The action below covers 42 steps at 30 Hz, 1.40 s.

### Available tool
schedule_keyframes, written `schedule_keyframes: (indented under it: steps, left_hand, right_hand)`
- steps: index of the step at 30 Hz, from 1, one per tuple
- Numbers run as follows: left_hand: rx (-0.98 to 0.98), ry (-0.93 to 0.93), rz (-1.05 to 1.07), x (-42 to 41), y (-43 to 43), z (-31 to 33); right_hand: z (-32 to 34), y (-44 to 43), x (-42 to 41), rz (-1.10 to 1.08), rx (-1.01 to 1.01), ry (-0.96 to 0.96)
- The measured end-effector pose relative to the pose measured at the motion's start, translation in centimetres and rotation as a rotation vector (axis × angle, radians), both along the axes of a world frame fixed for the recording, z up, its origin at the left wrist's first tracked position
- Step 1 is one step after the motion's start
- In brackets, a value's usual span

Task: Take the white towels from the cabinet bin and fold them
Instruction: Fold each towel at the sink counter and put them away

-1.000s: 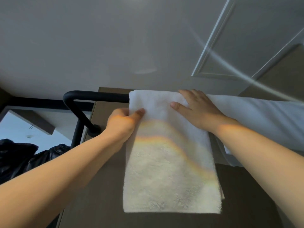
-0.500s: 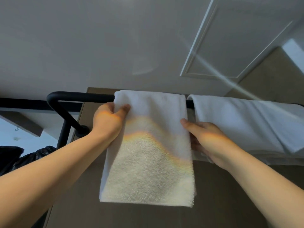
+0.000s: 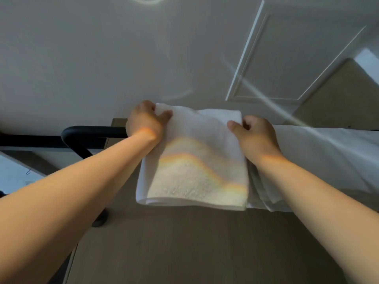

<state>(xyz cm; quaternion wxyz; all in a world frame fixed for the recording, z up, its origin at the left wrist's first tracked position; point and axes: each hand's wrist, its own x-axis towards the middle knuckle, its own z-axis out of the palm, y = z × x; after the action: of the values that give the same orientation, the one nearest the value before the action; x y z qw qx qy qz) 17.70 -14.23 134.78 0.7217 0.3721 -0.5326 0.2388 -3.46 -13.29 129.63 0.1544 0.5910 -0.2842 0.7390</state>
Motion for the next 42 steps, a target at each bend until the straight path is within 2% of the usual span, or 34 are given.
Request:
schedule_keyframes:
  steps: [2, 8, 15, 18, 23, 27, 30, 35, 38, 42]
  left_hand:
    - [0.046, 0.003, 0.053, -0.4, -0.3, 1.4]
    - [0.166, -0.051, 0.421, -0.8, -0.4, 2.6]
    - [0.182, -0.089, 0.501, 0.5, -1.3, 0.9]
    - [0.15, -0.116, 0.487, 0.9, -1.3, 0.0]
    - [0.049, -0.169, 0.276, 0.5, -0.2, -4.2]
    - [-0.031, -0.19, 0.062, 0.7, 0.8, -8.7]
    - [0.083, -0.17, -0.141, 0.8, 1.3, -11.1]
    - [0.338, -0.127, -0.292, 1.6, 0.6, -12.9]
    - [0.488, -0.161, -0.556, 2.5, 0.0, -13.3]
    - [0.682, -0.216, -0.893, 3.0, -0.2, -13.4]
  right_hand:
    - [1.6, -0.5, -0.3, -0.078, 0.046, 0.014]
    - [4.1, -1.2, -0.1, -0.415, 0.132, 0.074]
    - [3.1, -0.9, 0.1, -0.567, 0.119, 0.156]
    - [1.7, -1.2, 0.1, -0.515, 0.09, 0.169]
    - [-0.1, -0.8, -0.8, -0.3, 0.039, 0.121]
    - [-3.5, 0.9, -1.5, -0.071, 0.11, 0.077]
    - [-6.2, 1.4, -2.1, 0.052, 0.168, 0.101]
    - [-9.0, 0.7, -2.0, 0.121, 0.363, 0.147]
    - [-9.6, 0.1, -2.2, 0.314, 0.405, 0.133]
    - [-9.8, 0.1, -2.5, 0.372, 0.398, 0.12]
